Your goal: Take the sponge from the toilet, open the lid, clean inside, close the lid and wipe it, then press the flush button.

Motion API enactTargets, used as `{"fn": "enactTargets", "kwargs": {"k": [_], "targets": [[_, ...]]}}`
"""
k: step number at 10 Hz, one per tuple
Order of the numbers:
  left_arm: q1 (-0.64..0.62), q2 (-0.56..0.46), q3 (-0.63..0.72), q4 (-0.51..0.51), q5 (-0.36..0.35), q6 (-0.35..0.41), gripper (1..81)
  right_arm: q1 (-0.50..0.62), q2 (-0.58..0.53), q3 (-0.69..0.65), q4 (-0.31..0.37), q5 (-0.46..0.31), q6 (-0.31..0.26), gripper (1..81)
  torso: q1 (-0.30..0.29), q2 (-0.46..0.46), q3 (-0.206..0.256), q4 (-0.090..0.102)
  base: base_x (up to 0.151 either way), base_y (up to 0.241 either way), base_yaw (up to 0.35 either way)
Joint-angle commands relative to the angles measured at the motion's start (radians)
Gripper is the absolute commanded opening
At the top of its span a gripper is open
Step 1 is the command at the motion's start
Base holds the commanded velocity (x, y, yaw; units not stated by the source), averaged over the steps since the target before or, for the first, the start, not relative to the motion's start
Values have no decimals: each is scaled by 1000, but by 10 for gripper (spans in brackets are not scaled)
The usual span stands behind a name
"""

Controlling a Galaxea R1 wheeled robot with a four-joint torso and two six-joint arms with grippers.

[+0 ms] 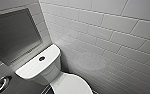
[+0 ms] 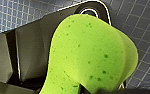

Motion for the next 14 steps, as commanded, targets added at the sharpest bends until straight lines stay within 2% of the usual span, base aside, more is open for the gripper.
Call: {"fn": "enactTargets", "kwargs": {"k": [1,3,5,6,7,9,11,14], "targets": [[-133,-11,76,18,-57,6,811,0,-23,9,-14,-59,-3,10,0,0,0,0,0,0,0],[-138,-29,109,20,-75,3,811,1,-23,13,-14,-59,-5,10,0,0,0,0,0,0,0],[-143,-52,141,20,-77,1,811,3,-23,18,-14,-59,-6,10,0,0,87,0,0,0,0],[-144,-60,151,20,-77,0,811,4,-23,21,-14,-59,-6,10,0,0,22,0,0,0,0],[-144,-64,158,22,-94,-3,811,4,-23,23,-14,-59,-6,10,0,0,48,0,0,0,0],[-144,-63,156,20,-97,-5,811,4,-24,23,-14,-59,-6,10,0,0,71,0,0,0,0],[-146,-63,158,20,-100,-31,811,4,-24,23,-14,-59,-6,10,0,0,71,0,0,0,0],[-146,-70,164,21,-143,-64,811,4,-24,21,-14,-59,-6,10,0,0,71,0,0,0,0]]}}
